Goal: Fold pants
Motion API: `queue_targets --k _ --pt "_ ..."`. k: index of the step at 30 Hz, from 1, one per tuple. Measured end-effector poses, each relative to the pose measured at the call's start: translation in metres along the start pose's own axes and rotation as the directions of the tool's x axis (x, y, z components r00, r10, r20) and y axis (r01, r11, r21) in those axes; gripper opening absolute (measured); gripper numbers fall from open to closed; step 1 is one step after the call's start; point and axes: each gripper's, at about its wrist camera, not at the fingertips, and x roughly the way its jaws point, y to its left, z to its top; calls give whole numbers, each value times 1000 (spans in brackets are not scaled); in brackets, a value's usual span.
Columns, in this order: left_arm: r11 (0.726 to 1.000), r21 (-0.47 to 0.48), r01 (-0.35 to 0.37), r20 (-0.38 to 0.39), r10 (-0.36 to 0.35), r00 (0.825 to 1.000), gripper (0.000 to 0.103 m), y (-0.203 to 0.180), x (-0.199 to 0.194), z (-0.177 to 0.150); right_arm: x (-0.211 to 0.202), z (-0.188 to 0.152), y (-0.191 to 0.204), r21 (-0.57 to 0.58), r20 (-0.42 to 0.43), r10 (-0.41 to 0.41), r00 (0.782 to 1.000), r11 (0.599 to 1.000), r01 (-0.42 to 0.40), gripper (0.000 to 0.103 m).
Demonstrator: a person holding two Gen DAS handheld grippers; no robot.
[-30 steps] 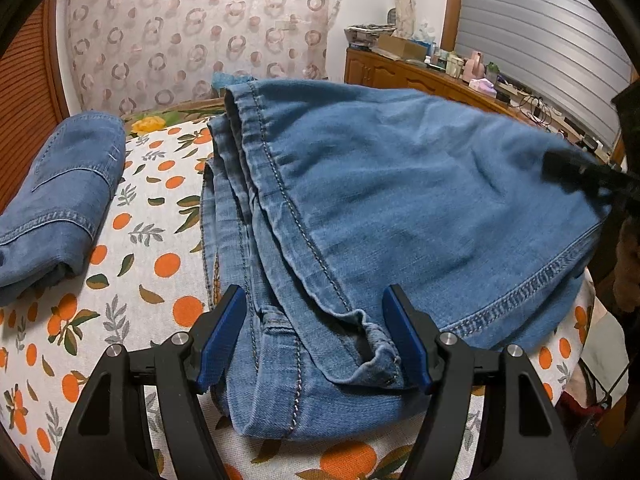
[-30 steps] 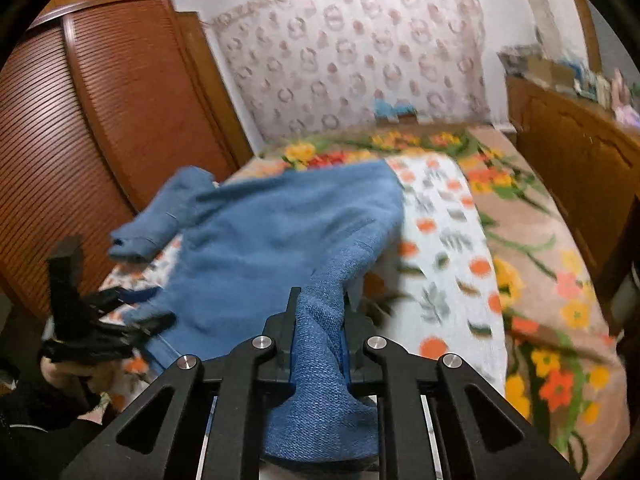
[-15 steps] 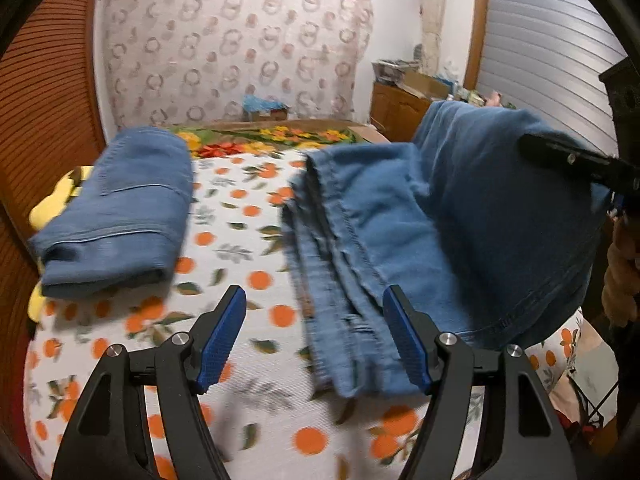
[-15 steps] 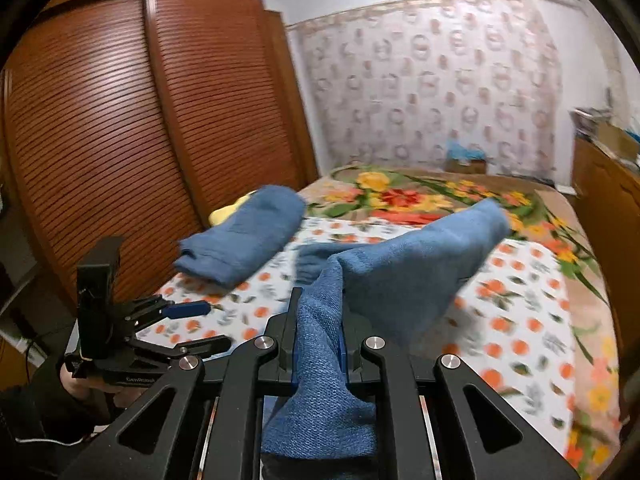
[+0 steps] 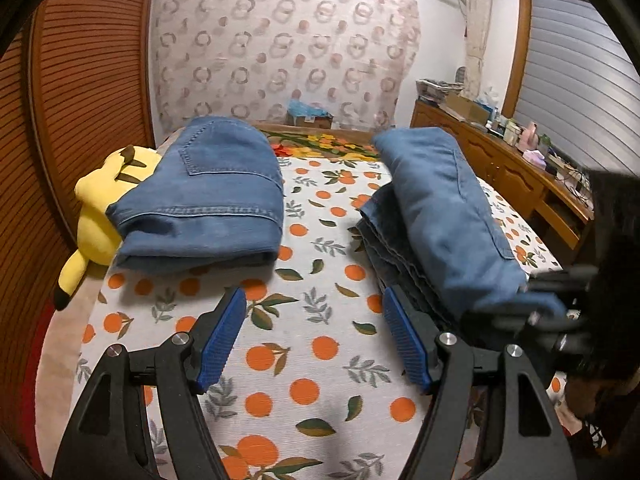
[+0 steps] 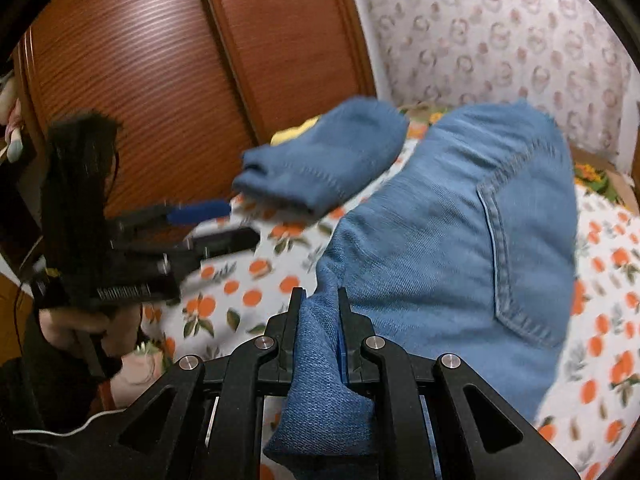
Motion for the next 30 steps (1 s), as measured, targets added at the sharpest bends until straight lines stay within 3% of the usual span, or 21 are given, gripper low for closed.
queue_targets --k 4,9,16,20,24,30 --pt "1000 5 2 2 -2 1000 72 1 1 -1 8 -1 -3 -3 -13 -4 1000 1000 4 18" --pt "1000 17 14 6 -14 1000 72 -3 -1 0 -20 2 1 16 25 -2 1000 1000 2 43" --pt "998 39 39 16 -40 999 72 -21 -2 7 -61 6 -12 12 120 -89 989 996 89 51" --pt "996 65 64 7 -64 998 72 -38 3 12 -76 1 -30 29 137 -190 972 982 187 52" --pt "990 97 104 -11 -103 995 72 -57 11 10 -62 6 -59 43 101 -265 959 964 262 53" --pt "988 114 107 -85 -97 992 72 -65 32 -5 -31 24 -86 113 32 -243 970 965 238 53"
